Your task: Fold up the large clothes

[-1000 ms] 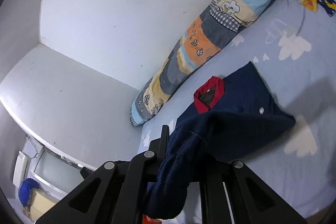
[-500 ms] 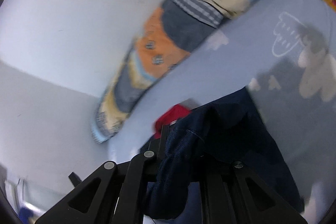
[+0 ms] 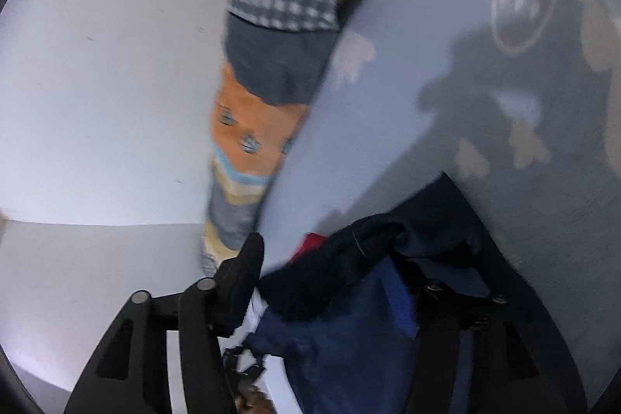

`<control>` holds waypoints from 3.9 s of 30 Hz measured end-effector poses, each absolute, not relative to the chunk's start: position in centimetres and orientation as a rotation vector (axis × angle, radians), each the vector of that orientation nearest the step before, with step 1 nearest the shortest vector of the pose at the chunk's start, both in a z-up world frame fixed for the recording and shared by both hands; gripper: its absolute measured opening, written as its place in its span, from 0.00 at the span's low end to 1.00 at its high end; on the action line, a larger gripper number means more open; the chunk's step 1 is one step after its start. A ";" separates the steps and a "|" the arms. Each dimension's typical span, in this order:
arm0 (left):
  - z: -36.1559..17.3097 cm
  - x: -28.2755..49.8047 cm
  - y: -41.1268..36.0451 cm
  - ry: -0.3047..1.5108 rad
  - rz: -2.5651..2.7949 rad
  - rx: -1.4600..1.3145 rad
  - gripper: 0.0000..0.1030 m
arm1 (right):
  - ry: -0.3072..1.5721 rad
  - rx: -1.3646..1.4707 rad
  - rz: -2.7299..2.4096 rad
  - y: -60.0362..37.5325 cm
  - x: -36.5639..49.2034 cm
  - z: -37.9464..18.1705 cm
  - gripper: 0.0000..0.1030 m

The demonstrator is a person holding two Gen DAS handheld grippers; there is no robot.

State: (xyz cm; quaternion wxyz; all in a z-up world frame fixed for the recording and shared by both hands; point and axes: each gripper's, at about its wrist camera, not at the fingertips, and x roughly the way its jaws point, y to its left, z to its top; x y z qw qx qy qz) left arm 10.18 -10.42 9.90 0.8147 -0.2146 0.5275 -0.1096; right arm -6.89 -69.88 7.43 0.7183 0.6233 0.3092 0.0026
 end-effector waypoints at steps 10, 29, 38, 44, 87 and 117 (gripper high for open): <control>11.2 7.3 -10.4 0.967 -0.292 -0.346 0.71 | 0.486 1.277 0.050 -70.3 -8.8 11.3 0.64; 6.7 0.0 -13.7 0.909 -0.324 0.052 0.71 | 0.823 0.834 -0.264 -67.4 -13.3 6.2 0.13; 4.9 -6.7 -15.4 0.919 -0.364 0.104 0.72 | 0.921 0.647 0.103 -50.1 -16.5 6.8 0.14; 5.5 -8.4 -12.0 0.939 -0.333 0.109 0.76 | 0.890 0.776 -0.118 -57.2 -23.4 4.5 0.00; 8.6 -19.2 -8.0 1.019 -0.202 -0.341 0.80 | 0.861 0.682 -0.282 -45.8 -35.1 8.2 0.52; 2.8 -7.3 -4.9 0.962 -0.384 -0.875 0.81 | 0.492 1.262 -0.268 -59.1 -29.2 0.7 0.64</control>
